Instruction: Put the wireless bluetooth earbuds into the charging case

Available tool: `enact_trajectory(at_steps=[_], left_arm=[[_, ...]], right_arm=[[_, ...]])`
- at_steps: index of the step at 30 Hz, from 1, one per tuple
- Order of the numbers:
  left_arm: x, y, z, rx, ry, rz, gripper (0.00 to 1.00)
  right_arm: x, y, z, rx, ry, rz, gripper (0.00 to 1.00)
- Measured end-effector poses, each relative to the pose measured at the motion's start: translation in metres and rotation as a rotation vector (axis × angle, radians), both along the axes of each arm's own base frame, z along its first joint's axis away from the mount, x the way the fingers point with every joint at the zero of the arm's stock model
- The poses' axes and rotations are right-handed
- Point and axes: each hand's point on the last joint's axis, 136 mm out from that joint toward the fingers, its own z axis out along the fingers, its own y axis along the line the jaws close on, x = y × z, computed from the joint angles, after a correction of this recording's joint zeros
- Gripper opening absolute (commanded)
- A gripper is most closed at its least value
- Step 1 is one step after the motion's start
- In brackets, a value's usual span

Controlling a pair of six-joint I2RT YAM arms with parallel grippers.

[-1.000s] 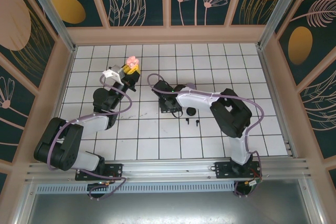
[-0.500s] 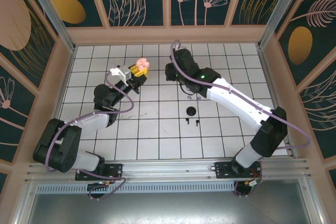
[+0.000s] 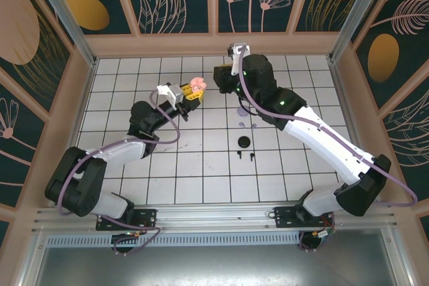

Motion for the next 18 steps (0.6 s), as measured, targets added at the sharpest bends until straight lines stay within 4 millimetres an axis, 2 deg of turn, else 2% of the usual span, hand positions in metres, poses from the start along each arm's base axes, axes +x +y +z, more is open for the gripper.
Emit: enact_trajectory(at_steps=[4,10,18], left_arm=[[0.005,-0.009,-0.007,0.010,0.020,-0.013,0.00],[0.006,-0.016,-0.001,0.008,0.005,-0.037,0.00],[0.004,-0.019,-0.001,0.012,0.000,-0.053,0.00]], right_arm=[[-0.005,0.006,-0.007,0.012,-0.011,0.049,0.21],[-0.007,0.013,-0.023,0.021,-0.002,0.086,0.20],[-0.007,0.017,-0.025,0.061,-0.002,0.097,0.20]])
